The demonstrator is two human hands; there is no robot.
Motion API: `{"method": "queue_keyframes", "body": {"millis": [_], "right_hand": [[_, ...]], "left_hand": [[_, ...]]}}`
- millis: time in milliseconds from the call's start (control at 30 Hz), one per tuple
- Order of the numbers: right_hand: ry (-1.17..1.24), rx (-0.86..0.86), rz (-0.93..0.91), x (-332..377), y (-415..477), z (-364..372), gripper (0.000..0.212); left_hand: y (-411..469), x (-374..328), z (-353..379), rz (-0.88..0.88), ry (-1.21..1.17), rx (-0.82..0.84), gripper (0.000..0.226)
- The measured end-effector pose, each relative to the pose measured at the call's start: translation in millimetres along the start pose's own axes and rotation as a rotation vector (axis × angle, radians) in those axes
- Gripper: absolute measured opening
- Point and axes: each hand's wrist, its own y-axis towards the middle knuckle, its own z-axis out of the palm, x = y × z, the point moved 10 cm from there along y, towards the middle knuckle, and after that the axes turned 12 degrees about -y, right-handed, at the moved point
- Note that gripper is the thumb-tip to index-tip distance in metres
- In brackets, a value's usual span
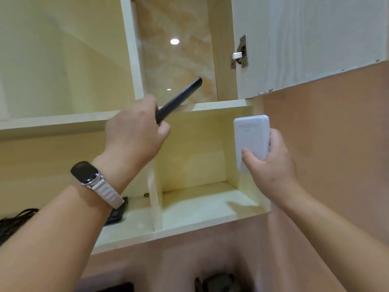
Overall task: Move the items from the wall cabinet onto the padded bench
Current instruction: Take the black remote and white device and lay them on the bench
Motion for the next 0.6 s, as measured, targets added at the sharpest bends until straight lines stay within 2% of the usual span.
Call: {"method": "queue_keyframes", "body": {"millis": [100,233,400,600], "right_hand": [[0.044,0.026,0.013,-1,-14,1,0.025],[0.057,0.047,0.053,3,-37,1,0.025],[-0.046,-0.002,0.112,14,-74,-9,0.024],[-0.106,-0.070,0.230,24,-131,-20,0.027]], "left_hand": [[-21,13,15,-0.063,-0.087,0.033,0.020],[-50,14,26,-0.048,-0.236,0.030,0.011],[-87,19,32,-0.104,-0.586,0.068,0.012],[-151,11,61,-0.222,-1.071,0.283,0.016]]}}
